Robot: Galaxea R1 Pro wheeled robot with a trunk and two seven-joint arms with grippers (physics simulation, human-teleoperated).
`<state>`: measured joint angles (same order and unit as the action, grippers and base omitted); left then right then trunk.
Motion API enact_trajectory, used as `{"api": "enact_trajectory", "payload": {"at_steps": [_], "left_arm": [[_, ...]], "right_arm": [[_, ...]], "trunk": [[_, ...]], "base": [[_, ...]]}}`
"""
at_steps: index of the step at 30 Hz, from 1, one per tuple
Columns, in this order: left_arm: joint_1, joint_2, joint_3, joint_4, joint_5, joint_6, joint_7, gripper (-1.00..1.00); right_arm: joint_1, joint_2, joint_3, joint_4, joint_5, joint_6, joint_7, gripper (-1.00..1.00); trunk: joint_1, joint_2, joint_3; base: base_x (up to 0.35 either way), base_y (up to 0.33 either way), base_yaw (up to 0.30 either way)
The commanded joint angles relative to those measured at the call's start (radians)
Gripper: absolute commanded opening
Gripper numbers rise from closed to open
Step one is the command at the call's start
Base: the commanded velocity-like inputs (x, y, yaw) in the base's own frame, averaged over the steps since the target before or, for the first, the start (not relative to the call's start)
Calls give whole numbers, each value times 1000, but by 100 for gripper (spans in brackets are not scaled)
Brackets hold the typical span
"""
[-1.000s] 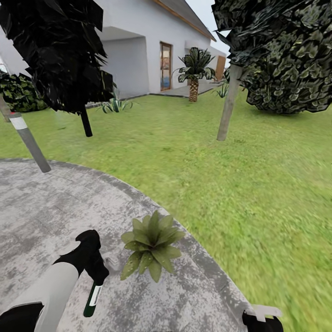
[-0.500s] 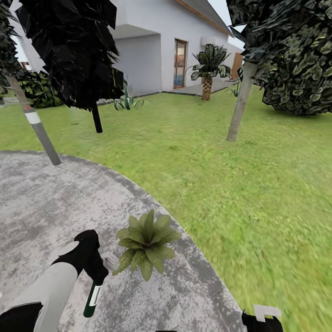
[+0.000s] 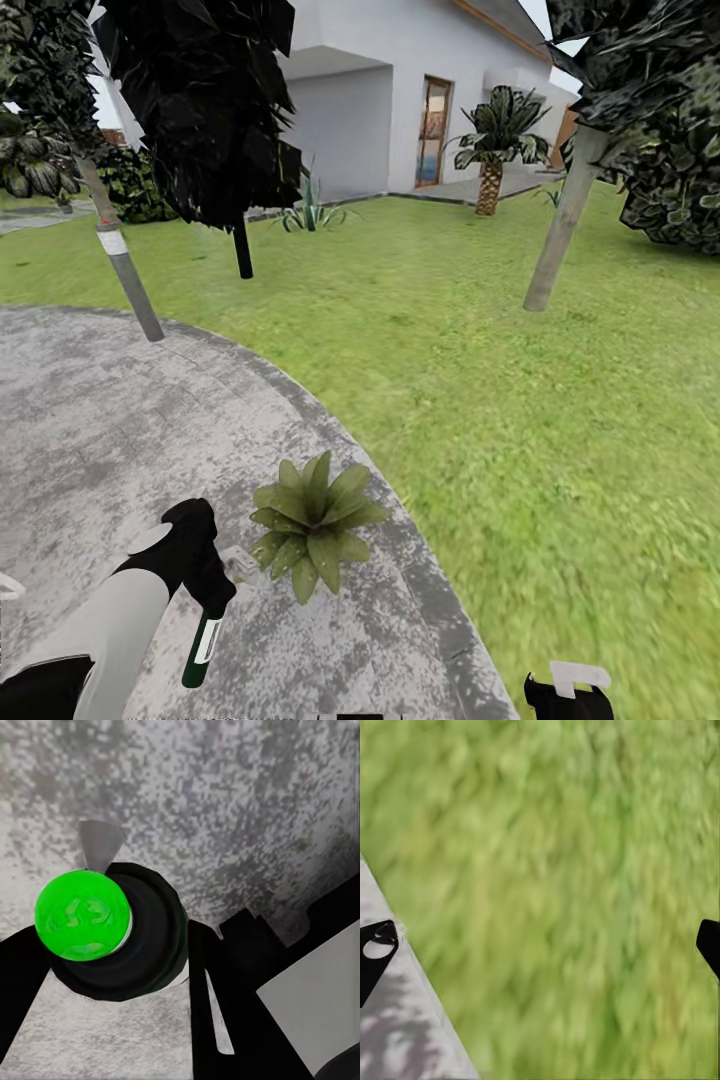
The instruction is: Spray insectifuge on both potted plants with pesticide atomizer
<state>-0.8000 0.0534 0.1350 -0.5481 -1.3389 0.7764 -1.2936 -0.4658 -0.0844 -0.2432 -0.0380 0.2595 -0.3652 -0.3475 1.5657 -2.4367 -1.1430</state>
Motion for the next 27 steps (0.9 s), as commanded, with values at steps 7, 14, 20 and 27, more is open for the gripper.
{"api": "enact_trajectory", "payload": {"at_steps": [7, 14, 20, 27], "left_arm": [[-1, -3, 6, -3, -9, 9, -9, -100], [-1, -4, 6, -3, -9, 9, -9, -100], [-1, -4, 6, -3, -9, 9, -9, -100], [-1, -1, 6, -4, -9, 9, -7, -100]], "right_arm": [[0, 0, -8, 1, 11, -3, -2, 100], [0, 0, -8, 1, 12, -3, -2, 100], [0, 0, -8, 1, 12, -3, -2, 100], [0, -10, -6, 8, 17, -5, -1, 100]], "trunk": [[0, 0, -7], [0, 0, -13], [0, 0, -19], [0, 0, -21]], "base": [[163, -267, 231], [183, -261, 231], [93, -289, 231], [4, -306, 88]]}}
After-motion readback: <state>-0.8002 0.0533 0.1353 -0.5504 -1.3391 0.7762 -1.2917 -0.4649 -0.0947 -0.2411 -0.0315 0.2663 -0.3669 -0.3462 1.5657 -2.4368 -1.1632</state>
